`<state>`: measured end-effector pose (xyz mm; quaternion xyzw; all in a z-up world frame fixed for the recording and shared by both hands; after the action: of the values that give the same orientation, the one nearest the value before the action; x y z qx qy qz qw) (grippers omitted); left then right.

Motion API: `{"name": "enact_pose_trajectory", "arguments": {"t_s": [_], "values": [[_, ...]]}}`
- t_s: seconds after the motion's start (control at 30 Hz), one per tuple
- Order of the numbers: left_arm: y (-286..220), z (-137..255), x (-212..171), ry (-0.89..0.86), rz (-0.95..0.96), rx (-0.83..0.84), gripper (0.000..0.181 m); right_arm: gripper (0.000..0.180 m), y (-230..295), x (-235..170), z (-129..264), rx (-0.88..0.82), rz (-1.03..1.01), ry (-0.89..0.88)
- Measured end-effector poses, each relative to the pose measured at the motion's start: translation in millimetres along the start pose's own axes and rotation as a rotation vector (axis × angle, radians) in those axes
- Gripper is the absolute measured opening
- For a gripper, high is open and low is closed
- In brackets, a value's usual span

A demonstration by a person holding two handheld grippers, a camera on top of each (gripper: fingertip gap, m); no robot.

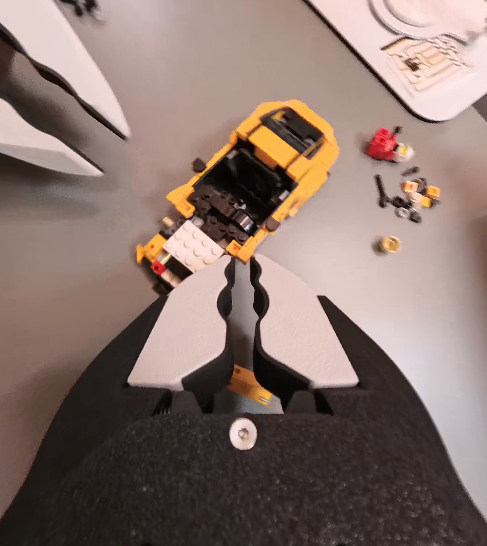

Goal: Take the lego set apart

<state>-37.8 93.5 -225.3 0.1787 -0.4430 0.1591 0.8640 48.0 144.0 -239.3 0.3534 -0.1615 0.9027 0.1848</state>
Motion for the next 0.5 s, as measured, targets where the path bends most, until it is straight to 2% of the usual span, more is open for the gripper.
{"name": "enact_pose_trajectory", "arguments": {"t_s": [0.13,0.5], "values": [[4.7,0.2,-4.5,0.006,0.050,0.000,0.020,0.009,-15.1,-4.2,0.0,-0.057,-0.013,0.010],[10.1,-38.5,-5.2,0.066,0.168,-0.076,0.023,0.015,-13.4,0.8,0.0,0.025,-0.094,-0.019]]}}
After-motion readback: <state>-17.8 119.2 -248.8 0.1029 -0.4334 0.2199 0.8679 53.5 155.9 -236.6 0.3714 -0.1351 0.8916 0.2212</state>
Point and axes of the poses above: each gripper's, where its closed fingertips meet, z back along the fingers, x out of its top, y = z × x across the jaws, the point moved 1 cm from there along z, back along the fingers, and after that the axes turned 6 degrees about -x, right-handed, at the moved point
